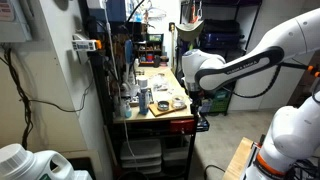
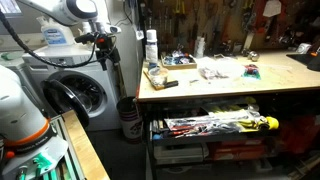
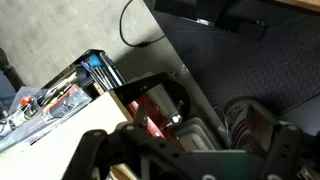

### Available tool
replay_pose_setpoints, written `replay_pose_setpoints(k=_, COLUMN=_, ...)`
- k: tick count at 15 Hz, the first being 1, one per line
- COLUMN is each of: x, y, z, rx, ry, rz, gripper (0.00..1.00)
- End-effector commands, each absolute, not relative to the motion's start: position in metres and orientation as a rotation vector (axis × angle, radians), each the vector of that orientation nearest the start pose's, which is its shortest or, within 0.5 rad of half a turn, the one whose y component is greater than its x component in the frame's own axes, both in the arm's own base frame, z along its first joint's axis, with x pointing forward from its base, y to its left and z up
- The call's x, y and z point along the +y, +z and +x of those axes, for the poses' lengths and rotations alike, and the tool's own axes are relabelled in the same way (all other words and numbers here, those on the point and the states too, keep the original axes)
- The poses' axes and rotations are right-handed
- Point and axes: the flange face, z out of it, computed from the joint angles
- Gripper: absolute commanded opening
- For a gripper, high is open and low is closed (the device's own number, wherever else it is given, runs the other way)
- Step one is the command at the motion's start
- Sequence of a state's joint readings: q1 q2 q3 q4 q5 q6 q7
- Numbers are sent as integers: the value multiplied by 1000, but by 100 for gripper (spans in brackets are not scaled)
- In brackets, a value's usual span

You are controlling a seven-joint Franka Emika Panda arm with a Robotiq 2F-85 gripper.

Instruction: Put the metal bowl in the clear bowl

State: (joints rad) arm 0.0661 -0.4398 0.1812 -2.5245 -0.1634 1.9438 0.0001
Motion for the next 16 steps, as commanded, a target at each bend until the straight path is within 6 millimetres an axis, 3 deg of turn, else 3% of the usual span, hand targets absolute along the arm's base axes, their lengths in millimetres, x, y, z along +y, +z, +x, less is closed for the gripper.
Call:
replay_pose_setpoints(k=1, x=84, y=418, z=379, rx=-497, ry=210, rz=-3338, gripper=100)
replay_pose_setpoints(k=3, x=85, y=417, z=381, rx=-472, ry=219, rz=-3341, gripper=100)
replay_pose_setpoints(k=5, x=76, y=414, z=402, rx=-224, ry=175, rz=-3293, gripper=100)
replay_pose_setpoints(k=9, x=64, y=409, z=447, rx=63, ry=-29, rz=-3225, gripper=100)
replay_pose_setpoints(k=16, x=51, y=390, z=515, rx=614, ry=-160, rz=-3057, gripper=100)
